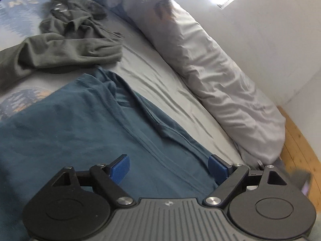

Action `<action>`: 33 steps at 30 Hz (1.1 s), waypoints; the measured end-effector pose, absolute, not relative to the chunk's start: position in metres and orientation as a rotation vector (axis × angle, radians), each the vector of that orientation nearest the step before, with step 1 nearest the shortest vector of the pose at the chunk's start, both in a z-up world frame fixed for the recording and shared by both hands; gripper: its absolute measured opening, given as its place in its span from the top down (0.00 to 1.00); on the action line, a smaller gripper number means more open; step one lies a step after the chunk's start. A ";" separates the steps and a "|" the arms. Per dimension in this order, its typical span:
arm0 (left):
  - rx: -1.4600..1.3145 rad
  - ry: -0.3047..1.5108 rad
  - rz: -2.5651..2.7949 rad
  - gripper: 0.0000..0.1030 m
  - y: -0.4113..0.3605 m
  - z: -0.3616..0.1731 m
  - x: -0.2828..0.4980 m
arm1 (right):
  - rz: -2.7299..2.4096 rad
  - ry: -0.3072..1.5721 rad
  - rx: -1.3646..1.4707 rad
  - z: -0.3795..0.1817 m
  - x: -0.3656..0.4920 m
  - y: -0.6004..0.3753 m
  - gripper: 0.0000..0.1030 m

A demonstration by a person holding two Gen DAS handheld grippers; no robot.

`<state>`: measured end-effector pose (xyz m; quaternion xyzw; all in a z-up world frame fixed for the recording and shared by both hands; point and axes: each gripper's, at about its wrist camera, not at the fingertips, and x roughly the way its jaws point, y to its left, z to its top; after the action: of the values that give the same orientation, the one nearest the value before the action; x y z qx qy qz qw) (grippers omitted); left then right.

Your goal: Fold clothes

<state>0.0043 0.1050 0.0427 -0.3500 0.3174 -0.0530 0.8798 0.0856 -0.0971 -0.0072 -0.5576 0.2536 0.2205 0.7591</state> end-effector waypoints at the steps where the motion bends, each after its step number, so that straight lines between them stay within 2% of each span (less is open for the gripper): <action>1: -0.729 0.671 -0.122 0.16 0.104 0.041 0.006 | 0.486 0.567 -1.241 -0.010 0.092 -0.095 0.58; 5: -0.737 0.723 -0.102 0.16 0.109 0.031 0.012 | 0.544 0.616 -1.341 -0.019 0.109 -0.091 0.55; 6: -0.742 0.734 -0.099 0.16 0.110 0.028 0.016 | 0.558 0.619 -1.354 -0.018 0.113 -0.090 0.49; 8: -0.752 0.748 -0.107 0.16 0.112 0.026 0.018 | 0.550 0.603 -1.370 -0.016 0.123 -0.090 0.46; 18: -0.770 0.725 -0.095 0.16 0.123 0.029 0.017 | 0.184 0.462 -1.220 0.012 0.184 -0.093 0.46; 23: -0.787 0.722 -0.090 0.16 0.127 0.028 0.018 | 0.326 0.475 -1.081 0.025 0.161 -0.085 0.46; 26: -0.795 0.722 -0.088 0.16 0.129 0.028 0.017 | 0.525 0.491 -1.017 0.030 0.136 -0.067 0.41; 33: -0.813 0.717 -0.082 0.18 0.134 0.029 0.016 | 0.705 0.468 -1.131 0.010 0.105 -0.014 0.38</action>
<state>0.0156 0.1339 0.0288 -0.3870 0.3412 -0.0392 0.8557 0.1054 -0.0138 0.0101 -0.5197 0.2149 0.3240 0.7607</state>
